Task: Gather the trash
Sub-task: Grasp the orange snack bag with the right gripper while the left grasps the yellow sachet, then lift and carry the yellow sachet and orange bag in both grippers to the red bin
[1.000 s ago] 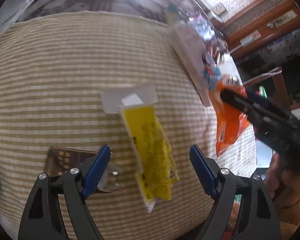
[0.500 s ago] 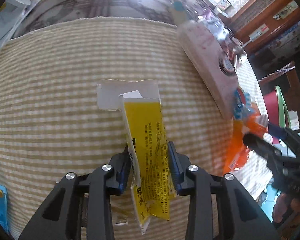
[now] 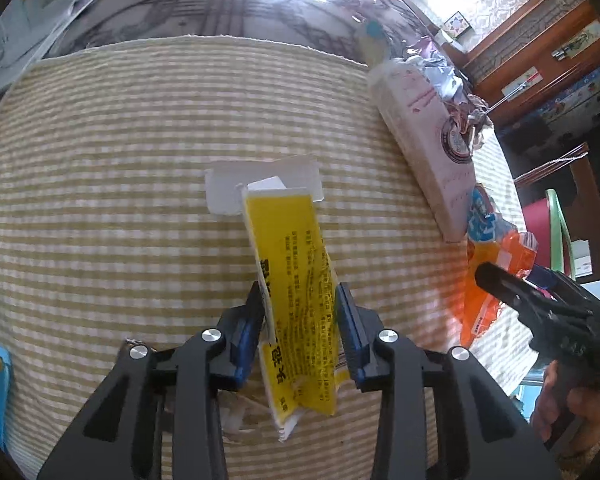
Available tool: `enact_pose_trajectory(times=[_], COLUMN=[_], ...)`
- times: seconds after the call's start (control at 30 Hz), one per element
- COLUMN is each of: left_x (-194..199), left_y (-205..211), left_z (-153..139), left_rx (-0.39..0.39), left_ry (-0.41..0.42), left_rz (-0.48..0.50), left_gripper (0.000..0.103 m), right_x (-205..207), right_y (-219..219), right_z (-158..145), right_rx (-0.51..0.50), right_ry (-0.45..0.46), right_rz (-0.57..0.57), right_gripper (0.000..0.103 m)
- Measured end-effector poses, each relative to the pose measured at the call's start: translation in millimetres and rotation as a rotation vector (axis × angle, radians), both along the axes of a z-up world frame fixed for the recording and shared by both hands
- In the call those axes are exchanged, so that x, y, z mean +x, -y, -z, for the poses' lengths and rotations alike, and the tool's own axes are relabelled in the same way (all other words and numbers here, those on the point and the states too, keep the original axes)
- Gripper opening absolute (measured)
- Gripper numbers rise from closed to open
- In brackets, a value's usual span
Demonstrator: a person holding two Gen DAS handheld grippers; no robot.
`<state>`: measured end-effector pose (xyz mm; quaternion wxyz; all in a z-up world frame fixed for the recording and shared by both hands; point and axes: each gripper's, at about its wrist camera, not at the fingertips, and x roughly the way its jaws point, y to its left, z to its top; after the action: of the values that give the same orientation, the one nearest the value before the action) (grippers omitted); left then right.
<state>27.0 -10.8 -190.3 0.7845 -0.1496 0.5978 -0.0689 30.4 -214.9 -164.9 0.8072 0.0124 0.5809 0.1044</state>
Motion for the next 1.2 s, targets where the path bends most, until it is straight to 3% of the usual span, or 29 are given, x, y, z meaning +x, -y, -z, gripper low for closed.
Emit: enact_pose_trajectory(times=[0.07, 0.1, 0.5, 0.87, 1.2], left_x=[-1, -2, -4, -1, 3], left_y=[-1, -2, -19, 0, 23], left_z=[-4, -7, -80, -126, -131], left_rx=[0.003, 0.006, 0.055, 0.046, 0.050], left_ry=[0.015, 0.027, 0.257, 0.393, 0.397], left_rz=[0.001, -0.001, -0.004, 0.035, -0.027], left_gripper=[0.031, 0.030, 0.030, 0.030, 0.030], right_x=[1, 1, -7, -30, -21], right_y=[2, 2, -8, -5, 21], right_z=[-5, -9, -89, -105, -110], right_rx=[0.007, 0.015, 0.005, -0.006, 0.018], right_ry=[0.016, 0.033, 0.297, 0.350, 0.358], right_rz=[0.009, 0.013, -0.021, 0.003, -0.005], right_gripper=[0.069, 0.056, 0.055, 0.055, 0.055])
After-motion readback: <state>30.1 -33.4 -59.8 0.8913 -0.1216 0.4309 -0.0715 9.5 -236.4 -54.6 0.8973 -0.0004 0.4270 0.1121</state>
